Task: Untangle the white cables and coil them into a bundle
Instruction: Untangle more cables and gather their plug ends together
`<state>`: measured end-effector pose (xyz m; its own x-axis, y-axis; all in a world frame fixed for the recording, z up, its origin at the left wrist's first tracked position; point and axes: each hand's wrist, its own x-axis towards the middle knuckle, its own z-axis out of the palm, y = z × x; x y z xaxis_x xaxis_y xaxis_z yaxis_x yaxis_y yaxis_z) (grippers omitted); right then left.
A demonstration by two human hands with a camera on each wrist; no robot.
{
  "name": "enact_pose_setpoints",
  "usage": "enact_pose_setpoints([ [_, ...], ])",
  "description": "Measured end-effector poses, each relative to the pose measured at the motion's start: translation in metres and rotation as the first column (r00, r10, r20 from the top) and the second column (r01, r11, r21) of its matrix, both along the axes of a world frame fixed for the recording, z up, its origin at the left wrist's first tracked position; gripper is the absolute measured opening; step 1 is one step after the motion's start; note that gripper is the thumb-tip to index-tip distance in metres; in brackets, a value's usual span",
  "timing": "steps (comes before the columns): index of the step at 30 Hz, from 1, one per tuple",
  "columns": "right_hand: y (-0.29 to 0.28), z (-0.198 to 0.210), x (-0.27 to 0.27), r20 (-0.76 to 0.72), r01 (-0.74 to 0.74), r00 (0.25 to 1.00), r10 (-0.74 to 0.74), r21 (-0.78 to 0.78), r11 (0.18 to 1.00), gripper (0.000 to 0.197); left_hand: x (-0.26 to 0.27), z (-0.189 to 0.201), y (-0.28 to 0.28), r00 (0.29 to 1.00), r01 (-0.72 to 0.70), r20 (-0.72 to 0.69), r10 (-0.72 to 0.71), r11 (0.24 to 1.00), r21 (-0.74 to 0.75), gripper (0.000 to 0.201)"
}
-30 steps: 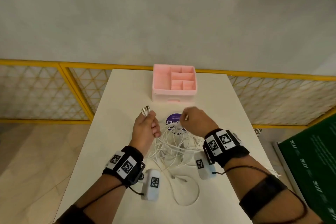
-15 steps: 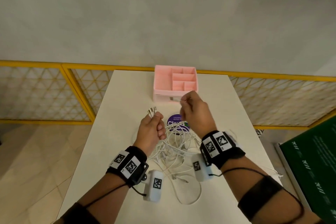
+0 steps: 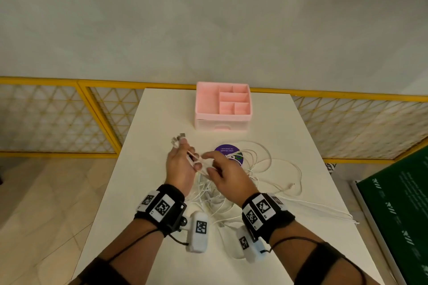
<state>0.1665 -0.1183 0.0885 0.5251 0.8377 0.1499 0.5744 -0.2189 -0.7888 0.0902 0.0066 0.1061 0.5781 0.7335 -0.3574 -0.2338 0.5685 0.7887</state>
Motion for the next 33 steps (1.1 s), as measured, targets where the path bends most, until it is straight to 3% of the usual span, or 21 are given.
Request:
enact_pose_setpoints([
  [4,-0.034,-0.026,0.032,0.003,0.168,0.985,-0.171,-0.177,0.970,0.005,-0.011,0.011,0.032,0.983,-0.138,0.103,0.149,0.984,-0.113,0.027],
  [7,-0.062,-0.044,0.061,0.023,0.284,0.957,-0.291,-0.300,0.911,0.009,-0.018,0.021,0.047,0.981,-0.148,0.118,0.157,0.986,-0.081,0.034],
  [11,-0.065,-0.047,0.082,0.080,0.333,0.941,-0.328,-0.389,0.859,0.011,-0.018,0.021,0.050,0.990,-0.106,0.092,0.105,0.994,0.005,0.035],
  [14,-0.050,-0.018,0.097,0.030,0.413,0.907,-0.421,-0.273,0.869,0.012,-0.015,0.020,0.043,0.997,-0.049,0.061,0.043,0.993,0.107,0.038],
  [17,-0.032,0.042,0.110,-0.206,0.476,0.857,-0.472,-0.032,0.879,0.015,-0.015,0.019,0.036,1.000,0.003,0.009,-0.004,0.982,0.190,0.039],
  [19,-0.017,0.084,0.112,-0.306,0.484,0.854,-0.421,0.171,0.858,0.014,-0.014,0.015,0.031,1.000,0.022,-0.012,-0.020,0.980,0.199,0.038],
  [23,0.013,0.136,0.093,-0.312,0.325,0.930,-0.193,0.455,0.829,0.014,-0.007,0.013,0.016,0.997,0.070,-0.051,-0.059,0.967,0.245,0.039],
  [27,0.024,0.137,0.059,-0.504,0.247,0.862,0.054,0.510,0.824,0.016,-0.002,0.018,0.005,0.992,0.124,-0.048,-0.116,0.963,0.240,0.039],
  [30,0.025,0.115,0.036,-0.488,0.116,0.859,0.153,0.478,0.871,0.023,0.003,0.022,-0.001,0.984,0.176,-0.050,-0.170,0.972,0.157,0.029],
  [33,0.020,0.085,0.011,-0.503,-0.045,0.833,0.231,0.354,0.934,0.031,0.004,0.027,-0.004,0.969,0.247,-0.049,-0.244,0.965,0.091,0.033],
])
